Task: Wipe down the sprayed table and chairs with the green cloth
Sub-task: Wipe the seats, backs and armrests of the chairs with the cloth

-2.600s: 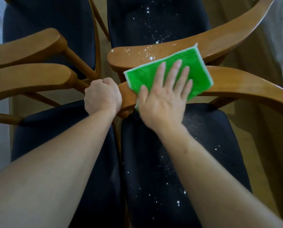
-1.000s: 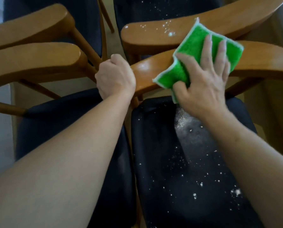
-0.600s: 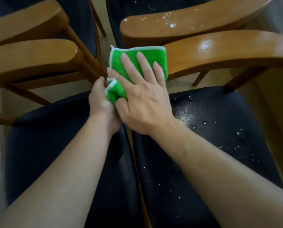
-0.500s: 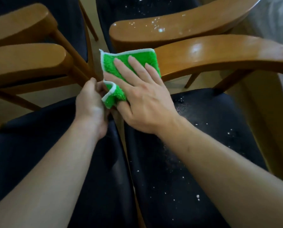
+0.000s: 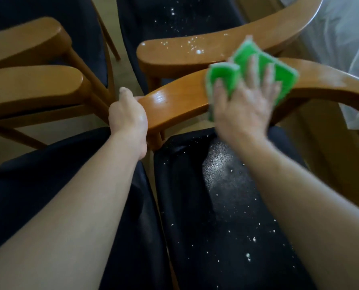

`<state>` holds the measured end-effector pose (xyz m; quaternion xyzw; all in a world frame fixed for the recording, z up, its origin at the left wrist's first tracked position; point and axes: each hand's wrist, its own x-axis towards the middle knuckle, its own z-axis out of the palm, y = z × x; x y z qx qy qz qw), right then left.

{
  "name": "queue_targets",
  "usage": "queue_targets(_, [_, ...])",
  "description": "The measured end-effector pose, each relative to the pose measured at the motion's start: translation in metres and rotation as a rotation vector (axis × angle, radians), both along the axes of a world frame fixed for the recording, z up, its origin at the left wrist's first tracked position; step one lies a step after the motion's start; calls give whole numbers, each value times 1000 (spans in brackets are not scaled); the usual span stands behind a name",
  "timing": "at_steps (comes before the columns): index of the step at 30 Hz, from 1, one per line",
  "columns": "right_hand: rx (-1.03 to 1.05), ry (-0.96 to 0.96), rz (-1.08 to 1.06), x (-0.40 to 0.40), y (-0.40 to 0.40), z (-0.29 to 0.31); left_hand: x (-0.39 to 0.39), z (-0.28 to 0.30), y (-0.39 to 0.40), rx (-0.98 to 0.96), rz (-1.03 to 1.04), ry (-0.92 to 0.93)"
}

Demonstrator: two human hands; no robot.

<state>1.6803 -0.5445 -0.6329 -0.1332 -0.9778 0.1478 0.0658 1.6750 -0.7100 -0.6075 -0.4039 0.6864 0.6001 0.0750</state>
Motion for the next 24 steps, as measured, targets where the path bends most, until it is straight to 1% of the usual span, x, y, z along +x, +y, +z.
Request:
queue_targets(1, [0,20,101,7,-23,-2,0,0,-1,1,5,1])
queue_targets(2, [-3,44,203,16,-46,-3,0,-1,-3,42,15,11])
queue_targets(4, [-19,99,386,33,-82,-3,2,-3,-10,212,4,56])
queue_targets(6, [-38,128,496,44,-97,-3,9,-5,-17,342,-38,73])
queue_targets(8, [-12,142,595,40,-82,-3,19,-13,-18,355,-25,66])
queue_targets(10, [62,126,644,27,-48,-5,27,-24,-18,265,-30,68])
queue_targets(11, [78,105,597,19,-26,-5,31,-28,-17,220,-50,69])
queue_targets(12, [79,89,504,12,-2,-5,35,-31,-18,193,-70,71])
queue_targets(14, [86,74,262,6,53,-6,42,-35,-18,175,-80,82])
queue_targets(18, [159,85,-60,13,149,-5,54,-41,-16,95,0,61])
queue_targets(21, [140,119,-283,7,170,-5,69,-51,-13,33,-4,9])
queue_targets(23, [79,149,-361,-1,155,-6,83,-61,-11,26,-21,-35])
queue_targets(24, [45,155,-365,-4,139,-7,90,-64,-10,33,-22,-55])
